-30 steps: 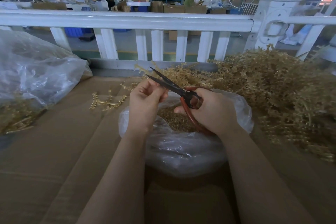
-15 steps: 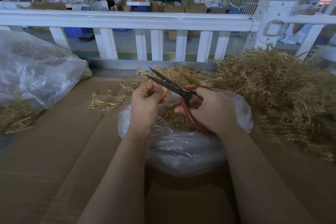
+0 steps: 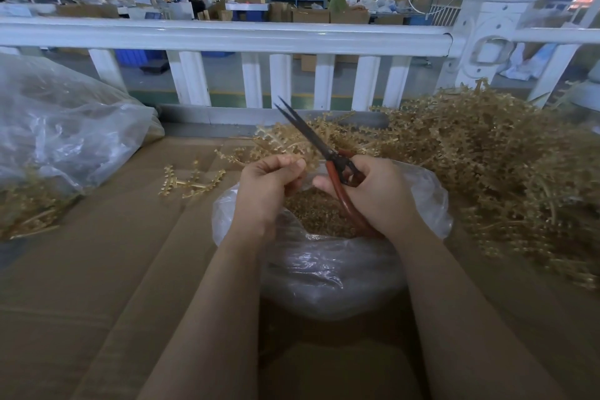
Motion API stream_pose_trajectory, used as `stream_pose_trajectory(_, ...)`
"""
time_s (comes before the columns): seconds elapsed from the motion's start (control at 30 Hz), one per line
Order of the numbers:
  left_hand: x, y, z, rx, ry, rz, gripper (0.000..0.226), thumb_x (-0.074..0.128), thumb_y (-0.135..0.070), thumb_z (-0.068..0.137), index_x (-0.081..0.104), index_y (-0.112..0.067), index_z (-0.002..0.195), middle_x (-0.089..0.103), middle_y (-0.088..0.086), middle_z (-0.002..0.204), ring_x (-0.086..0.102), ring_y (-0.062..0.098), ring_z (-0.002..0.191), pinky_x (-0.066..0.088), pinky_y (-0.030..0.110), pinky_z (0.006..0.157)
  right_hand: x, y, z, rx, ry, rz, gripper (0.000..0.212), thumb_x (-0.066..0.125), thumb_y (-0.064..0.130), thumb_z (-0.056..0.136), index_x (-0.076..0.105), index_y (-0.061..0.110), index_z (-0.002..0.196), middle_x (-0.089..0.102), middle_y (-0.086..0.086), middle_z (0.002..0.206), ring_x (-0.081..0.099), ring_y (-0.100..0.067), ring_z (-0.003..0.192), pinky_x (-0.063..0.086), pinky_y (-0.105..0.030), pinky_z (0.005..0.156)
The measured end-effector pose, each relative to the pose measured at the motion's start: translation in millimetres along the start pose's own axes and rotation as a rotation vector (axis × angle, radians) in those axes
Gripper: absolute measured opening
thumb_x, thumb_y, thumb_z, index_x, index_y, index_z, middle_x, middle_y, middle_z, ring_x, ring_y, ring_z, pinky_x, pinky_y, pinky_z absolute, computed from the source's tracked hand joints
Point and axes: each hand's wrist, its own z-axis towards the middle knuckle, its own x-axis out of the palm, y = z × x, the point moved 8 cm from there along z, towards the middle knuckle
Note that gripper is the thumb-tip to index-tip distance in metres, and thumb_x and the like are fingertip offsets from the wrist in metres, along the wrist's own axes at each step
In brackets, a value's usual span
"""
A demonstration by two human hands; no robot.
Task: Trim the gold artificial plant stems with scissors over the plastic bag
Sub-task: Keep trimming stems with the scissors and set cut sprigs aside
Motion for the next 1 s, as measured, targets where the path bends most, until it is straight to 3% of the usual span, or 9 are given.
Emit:
stream_pose_trajectory(0.13, 12.7, 6.3, -3.5, -0.047, 0.085, 0.086, 0.006, 0.067, -0.001, 0.088, 0.07, 0.001, 0.084, 0.064, 0.008, 0.07, 0.051, 0.009, 0.057, 0.043, 0.018, 0.057, -0.5, 2.3, 2.7, 0.019, -0.006, 0.225, 0.035, 0.074, 0.065, 0.068, 0.069, 0.03, 0.065, 0.064, 0.017, 0.055, 0.056, 0.002, 0.047, 0.039, -0.012, 0.045)
stream_pose_trajectory(0.27, 19.6, 7.2, -6.4, -0.058, 0.119, 0.075, 0.009, 0.067, -0.001, 0.088, 0.07, -0.004, 0.08, 0.062, 0.006, 0.07, 0.049, 0.008, 0.056, 0.041, 0.017, 0.057, 4.4, -1.2, 5.6, 0.075, 0.044, 0.279, 0.019, 0.084, 0.037, 0.079, 0.073, 0.024, 0.07, 0.068, 0.013, 0.059, 0.058, 0.003, 0.05, 0.045, -0.013, 0.049)
stream_pose_trajectory(0.57, 18.2, 0.9, -5.1, -0.043, 0.103, -0.017, 0.019, 0.063, -0.004, 0.09, 0.067, -0.012, 0.073, 0.067, 0.002, 0.067, 0.057, 0.01, 0.057, 0.046, 0.019, 0.056, 4.9, -7.2, 7.4, 0.125, 0.045, 0.275, 0.017, 0.079, 0.021, 0.084, 0.068, 0.016, 0.073, 0.059, 0.018, 0.049, 0.054, 0.004, 0.045, 0.039, -0.009, 0.046)
stream_pose_trajectory(0.7, 17.1, -2.1, -4.7, -0.002, 0.085, -0.019, 0.022, 0.063, -0.005, 0.092, 0.067, -0.012, 0.072, 0.066, 0.0, 0.065, 0.057, 0.009, 0.058, 0.049, 0.02, 0.059, 3.7, -4.1, 6.1, 0.093, 0.05, 0.246, 0.021, 0.081, 0.03, 0.082, 0.066, 0.023, 0.069, 0.061, 0.018, 0.05, 0.054, 0.003, 0.044, 0.039, -0.011, 0.045)
stream_pose_trajectory(0.77, 14.9, -3.9, -3.9, 0.026, 0.054, -0.025, 0.021, 0.062, -0.004, 0.093, 0.066, -0.01, 0.073, 0.064, 0.0, 0.063, 0.056, 0.009, 0.057, 0.05, 0.022, 0.061, 2.0, -1.6, 4.7, 0.069, 0.038, 0.199, 0.03, 0.08, 0.054, 0.073, 0.067, 0.027, 0.071, 0.064, 0.019, 0.057, 0.058, 0.002, 0.049, 0.042, -0.014, 0.049)
stream_pose_trajectory(0.87, 8.6, -6.9, -2.6, 0.063, -0.002, -0.047, 0.023, 0.06, -0.005, 0.095, 0.064, -0.008, 0.073, 0.059, 0.001, 0.062, 0.053, 0.009, 0.056, 0.053, 0.024, 0.06, -0.9, 1.1, 1.3, 0.049, 0.026, 0.04, 0.055, 0.065, 0.085, 0.058, 0.065, 0.035, 0.08, 0.067, 0.028, 0.077, 0.063, 0.005, 0.069, 0.048, -0.024, 0.057)
stream_pose_trajectory(0.93, 4.2, -7.9, -2.1, 0.078, -0.035, -0.079, 0.023, 0.06, -0.005, 0.095, 0.063, -0.008, 0.073, 0.056, 0.002, 0.064, 0.05, 0.008, 0.055, 0.049, 0.019, 0.056, 0.9, 2.8, -0.3, 0.009, 0.047, -0.079, 0.054, 0.06, 0.09, 0.06, 0.059, 0.041, 0.083, 0.065, 0.033, 0.083, 0.06, 0.01, 0.077, 0.043, -0.021, 0.057)
stream_pose_trajectory(1.0, 1.3, -7.6, -1.7, 0.085, -0.059, -0.086, 0.023, 0.059, -0.004, 0.096, 0.062, -0.009, 0.073, 0.055, -0.001, 0.062, 0.048, 0.007, 0.054, 0.046, 0.017, 0.055, 3.7, 1.9, -1.6, -0.022, 0.066, -0.154, 0.054, 0.058, 0.09, 0.064, 0.058, 0.044, 0.092, 0.066, 0.026, 0.079, 0.059, 0.009, 0.077, 0.04, -0.018, 0.06)
